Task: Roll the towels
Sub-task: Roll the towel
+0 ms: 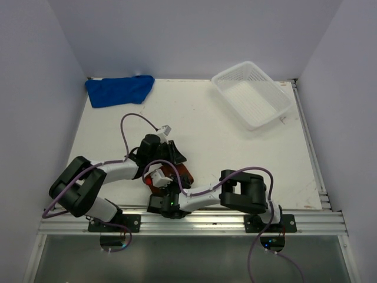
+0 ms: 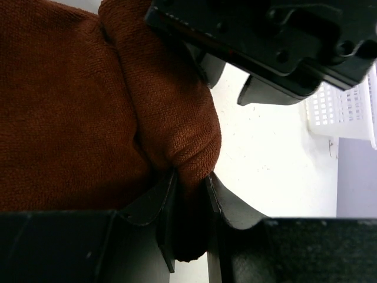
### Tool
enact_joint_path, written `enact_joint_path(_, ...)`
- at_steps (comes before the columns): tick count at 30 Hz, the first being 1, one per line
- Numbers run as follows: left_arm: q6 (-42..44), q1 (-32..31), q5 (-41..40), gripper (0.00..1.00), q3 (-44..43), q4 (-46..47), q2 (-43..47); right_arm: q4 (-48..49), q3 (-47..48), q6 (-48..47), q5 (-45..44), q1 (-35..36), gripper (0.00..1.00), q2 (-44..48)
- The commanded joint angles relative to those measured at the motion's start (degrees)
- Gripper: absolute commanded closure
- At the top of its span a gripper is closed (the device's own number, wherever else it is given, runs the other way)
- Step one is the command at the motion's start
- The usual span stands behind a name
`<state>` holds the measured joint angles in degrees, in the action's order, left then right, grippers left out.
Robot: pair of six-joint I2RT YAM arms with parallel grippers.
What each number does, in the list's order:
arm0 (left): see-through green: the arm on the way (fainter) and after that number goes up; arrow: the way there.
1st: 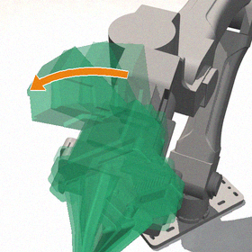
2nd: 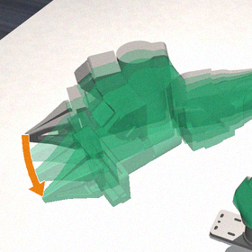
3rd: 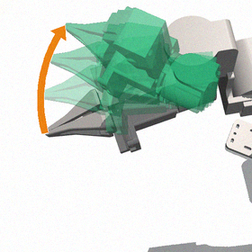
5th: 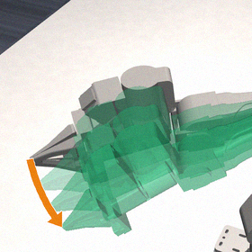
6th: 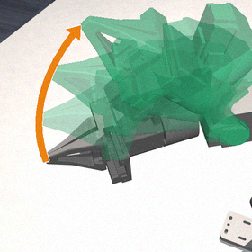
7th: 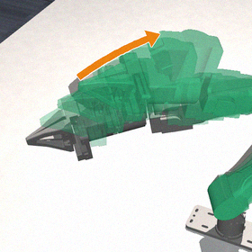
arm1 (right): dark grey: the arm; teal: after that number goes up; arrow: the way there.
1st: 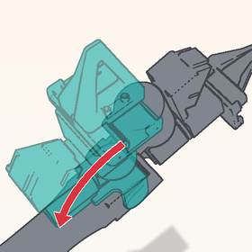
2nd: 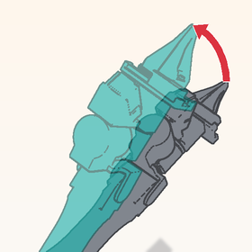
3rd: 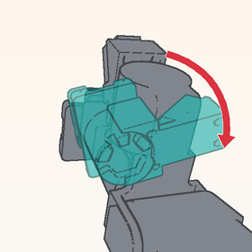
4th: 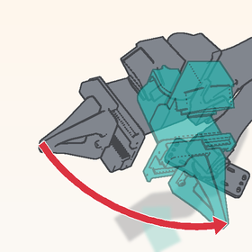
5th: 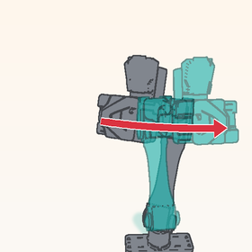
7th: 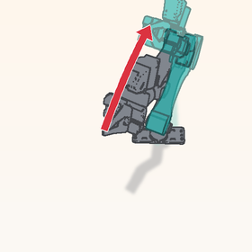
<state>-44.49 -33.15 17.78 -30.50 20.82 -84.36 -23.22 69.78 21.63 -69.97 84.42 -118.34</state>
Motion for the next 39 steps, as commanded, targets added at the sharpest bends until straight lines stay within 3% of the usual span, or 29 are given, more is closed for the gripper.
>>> enact_joint_path(1, -0.07, -0.34, -0.9, 0.69, 2.37, 3.97, 1.21, -4.9, 2.29, 3.59, -2.8, 0.48, 0.8, -0.05)
enact_joint_path(10, 0.54, -0.17, -2.93, 0.7, 5.1, 5.55, -1.42, -3.86, -0.33, 6.33, 0.97, 0.39, 0.68, 4.6)
enact_joint_path(16, 0.72, 0.36, -3.11, 0.7, 4.84, 5.29, -1.6, 5.72, -7.1, 2.19, 4.58, 0.3, 0.55, 10.58)
enact_joint_path(20, 1.07, 0.63, -2.84, 0.7, 4.49, 4.76, -1.34, 10.39, -11.5, 0.78, 8.26, 0.39, 0.39, 14.19)
enact_joint_path(29, 1.16, 0.63, -3.72, 0.7, 5.19, 5.11, -1.25, 16.36, -20.46, 0.52, 14.6, 0.22, 0.31, 30.96)
enact_joint_path(32, 1.07, 0.63, -3.72, 0.73, 5.8, 5.63, -1.16, 19.88, -24.76, 2.09, 21.26, -2.4, 0.29, 39.05)
enact_joint_path(34, 0.9, 0.63, -3.54, 0.73, 6.15, 5.99, -1.25, 21.54, -26.09, 3.85, 31.53, -5.65, 0.28, 43.71)
enact_joint_path(36, 0.72, 0.63, -3.28, 0.73, 6.51, 6.69, -1.34, 22.87, -28.19, 6.66, 38.39, -12.07, 0.27, 46.61)
enact_joint_path(37, 0.72, 0.63, -3.02, 0.73, 6.51, 6.78, -1.42, 24.44, -28.64, 7.11, 46.34, -14.61, 0.26, 47.06)
enact_joint_path(39, 0.9, 0.63, -2.84, 0.73, 6.6, 6.6, -1.25, 24.63, -28.82, 8.87, 51.32, -21.12, 0.26, 47.15)
